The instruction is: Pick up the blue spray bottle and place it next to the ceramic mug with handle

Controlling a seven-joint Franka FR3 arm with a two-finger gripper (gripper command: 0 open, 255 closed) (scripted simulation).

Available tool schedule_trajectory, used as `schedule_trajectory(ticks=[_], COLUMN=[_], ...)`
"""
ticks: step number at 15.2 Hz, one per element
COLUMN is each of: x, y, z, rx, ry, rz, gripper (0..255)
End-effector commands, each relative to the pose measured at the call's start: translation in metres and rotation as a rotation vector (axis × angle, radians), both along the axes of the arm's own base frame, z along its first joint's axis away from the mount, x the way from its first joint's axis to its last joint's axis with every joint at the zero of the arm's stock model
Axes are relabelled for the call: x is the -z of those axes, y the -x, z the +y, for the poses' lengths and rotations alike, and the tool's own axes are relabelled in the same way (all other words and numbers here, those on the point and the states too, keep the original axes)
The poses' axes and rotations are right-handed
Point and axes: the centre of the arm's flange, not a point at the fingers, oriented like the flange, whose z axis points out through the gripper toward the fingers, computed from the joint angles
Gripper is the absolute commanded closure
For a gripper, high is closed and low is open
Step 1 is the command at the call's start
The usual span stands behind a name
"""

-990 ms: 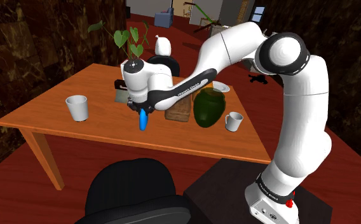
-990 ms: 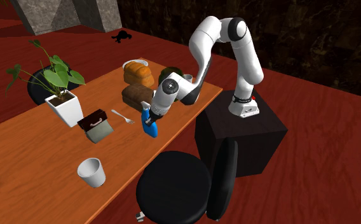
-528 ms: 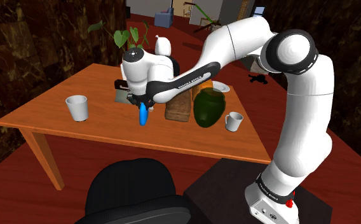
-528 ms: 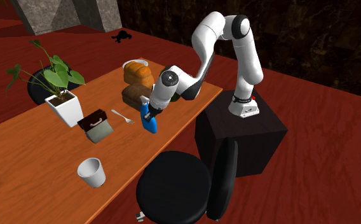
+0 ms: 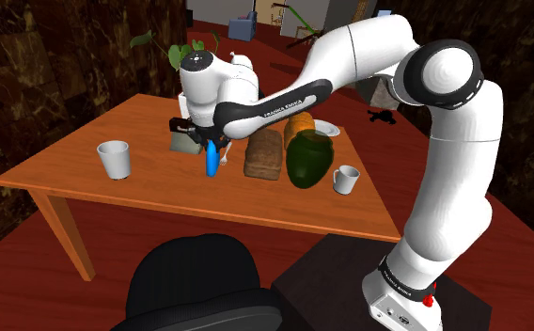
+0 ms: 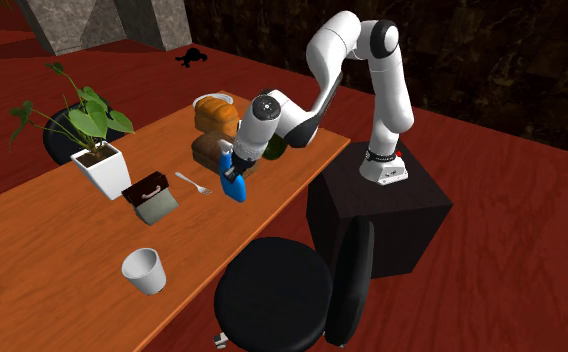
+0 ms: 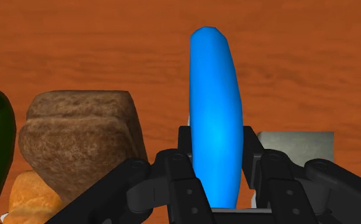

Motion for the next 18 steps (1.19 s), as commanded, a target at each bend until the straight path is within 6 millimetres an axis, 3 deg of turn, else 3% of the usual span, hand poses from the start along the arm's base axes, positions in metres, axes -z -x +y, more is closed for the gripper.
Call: schedule_trajectory(ticks=[1,18], x=[-0.012,-0.101], y=[0.000,0.000], z=[-0.001,-0.001], rx=[0.000,0.000], ry=[0.000,0.000], rz=[0.000,0.000], gripper=[255,255])
